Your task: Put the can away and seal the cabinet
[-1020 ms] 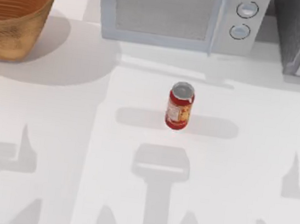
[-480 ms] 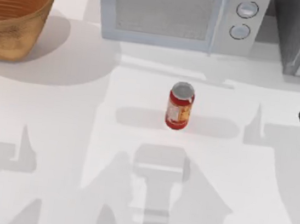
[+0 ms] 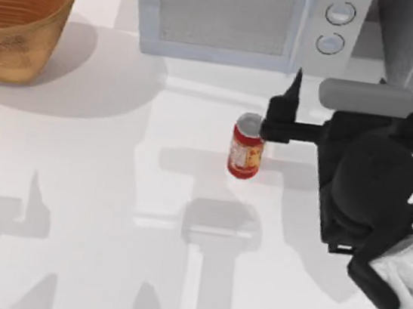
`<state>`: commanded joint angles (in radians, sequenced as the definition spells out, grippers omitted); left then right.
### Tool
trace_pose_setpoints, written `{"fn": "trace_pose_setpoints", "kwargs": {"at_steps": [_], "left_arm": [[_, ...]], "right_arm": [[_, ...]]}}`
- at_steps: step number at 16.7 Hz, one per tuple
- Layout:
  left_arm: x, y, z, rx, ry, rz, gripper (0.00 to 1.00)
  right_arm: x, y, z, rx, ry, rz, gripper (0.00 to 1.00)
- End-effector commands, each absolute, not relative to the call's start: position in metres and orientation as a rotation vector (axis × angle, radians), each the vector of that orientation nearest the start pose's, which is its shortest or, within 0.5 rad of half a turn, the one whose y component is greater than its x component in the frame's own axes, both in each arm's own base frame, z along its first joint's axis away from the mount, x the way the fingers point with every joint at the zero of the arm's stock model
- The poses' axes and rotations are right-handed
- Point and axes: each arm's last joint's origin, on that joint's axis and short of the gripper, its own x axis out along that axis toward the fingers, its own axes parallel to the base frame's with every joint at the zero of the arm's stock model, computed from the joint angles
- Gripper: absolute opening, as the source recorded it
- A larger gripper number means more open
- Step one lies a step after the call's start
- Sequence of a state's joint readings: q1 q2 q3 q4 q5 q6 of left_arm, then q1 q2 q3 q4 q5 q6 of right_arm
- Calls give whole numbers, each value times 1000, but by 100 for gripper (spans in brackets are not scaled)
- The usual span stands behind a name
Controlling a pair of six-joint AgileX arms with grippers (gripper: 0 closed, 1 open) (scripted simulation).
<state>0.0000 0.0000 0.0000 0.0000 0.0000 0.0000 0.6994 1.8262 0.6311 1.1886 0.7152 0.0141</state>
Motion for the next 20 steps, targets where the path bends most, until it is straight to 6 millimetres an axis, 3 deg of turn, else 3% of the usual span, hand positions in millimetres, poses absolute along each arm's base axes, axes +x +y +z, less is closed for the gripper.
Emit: {"fn": "trace_pose_setpoints", "kwargs": {"at_steps": [4, 9, 12, 17, 20], "left_arm": [[106, -1, 160, 0, 0, 0, 100], [106, -1, 160, 0, 0, 0, 100], [106, -1, 160, 0, 0, 0, 100], [106, -1, 160, 0, 0, 0, 100], [106, -1, 160, 0, 0, 0, 100]], "right_arm": [[259, 250, 84, 2, -7, -2, 100], [238, 280, 23, 2, -6, -9, 100], [233, 284, 11, 2, -6, -10, 100], [235, 283, 11, -1, -4, -13, 100], [254, 284, 11, 2, -6, -10, 100]]}}
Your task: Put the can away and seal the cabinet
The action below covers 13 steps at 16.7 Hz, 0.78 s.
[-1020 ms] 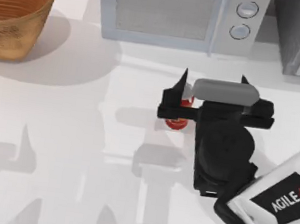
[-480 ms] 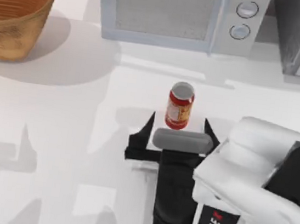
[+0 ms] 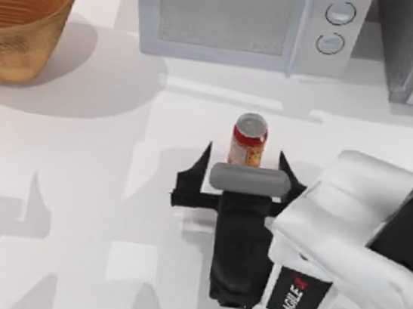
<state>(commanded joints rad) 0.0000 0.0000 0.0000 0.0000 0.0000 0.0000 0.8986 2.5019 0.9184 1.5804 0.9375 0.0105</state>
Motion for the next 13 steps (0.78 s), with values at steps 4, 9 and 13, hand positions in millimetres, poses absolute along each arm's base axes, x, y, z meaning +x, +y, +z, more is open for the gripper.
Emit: {"fn": "trace_pose_setpoints", "kwargs": {"at_steps": [4, 9, 13], "left_arm": [[106, -1, 160, 0, 0, 0, 100], [106, -1, 160, 0, 0, 0, 100], [106, -1, 160, 0, 0, 0, 100]], "right_arm": [[287, 284, 11, 2, -6, -10, 100], [293, 283, 11, 2, -6, -10, 100], [293, 283, 11, 2, -6, -10, 70]]}}
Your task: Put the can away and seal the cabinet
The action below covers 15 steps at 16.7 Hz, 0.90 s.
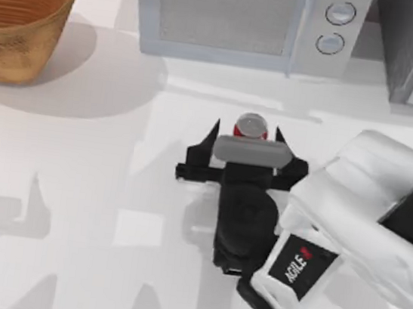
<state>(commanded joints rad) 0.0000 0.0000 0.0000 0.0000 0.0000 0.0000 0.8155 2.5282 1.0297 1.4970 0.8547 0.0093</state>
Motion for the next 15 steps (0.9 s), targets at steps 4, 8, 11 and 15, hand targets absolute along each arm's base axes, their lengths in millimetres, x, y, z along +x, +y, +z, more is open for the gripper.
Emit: {"fn": "trace_pose_setpoints", "kwargs": {"at_steps": [4, 8, 11, 15], "left_arm": [[106, -1, 160, 0, 0, 0, 100], [106, -1, 160, 0, 0, 0, 100], [106, -1, 160, 0, 0, 0, 100], [106, -1, 160, 0, 0, 0, 100]], "right_arm": [[293, 283, 11, 2, -6, -10, 40], [293, 283, 11, 2, -6, -10, 10], [293, 283, 11, 2, -6, -10, 0], [293, 283, 11, 2, -6, -10, 0]]}}
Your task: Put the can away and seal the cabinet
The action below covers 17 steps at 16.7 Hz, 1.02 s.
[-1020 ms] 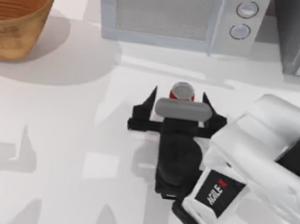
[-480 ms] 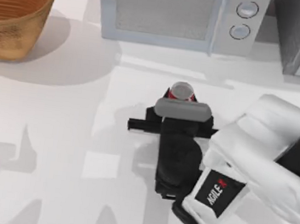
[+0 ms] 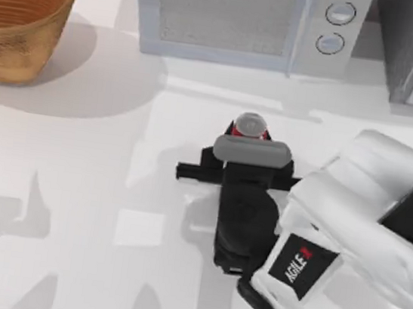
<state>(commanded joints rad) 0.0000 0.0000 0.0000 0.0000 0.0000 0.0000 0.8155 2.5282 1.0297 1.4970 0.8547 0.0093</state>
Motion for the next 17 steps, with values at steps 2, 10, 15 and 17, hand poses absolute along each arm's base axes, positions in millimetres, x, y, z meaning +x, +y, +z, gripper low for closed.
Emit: {"fn": "trace_pose_setpoints", "kwargs": {"at_steps": [2, 10, 15, 17], "left_arm": [[106, -1, 160, 0, 0, 0, 100], [106, -1, 160, 0, 0, 0, 100], [106, -1, 160, 0, 0, 0, 100], [106, -1, 160, 0, 0, 0, 100]], "right_arm": [[293, 283, 11, 2, -6, -10, 0], [298, 292, 70, 4, -9, 2, 0], [296, 287, 140, 3, -7, -6, 0], [293, 285, 157, 3, -6, -8, 0]]}}
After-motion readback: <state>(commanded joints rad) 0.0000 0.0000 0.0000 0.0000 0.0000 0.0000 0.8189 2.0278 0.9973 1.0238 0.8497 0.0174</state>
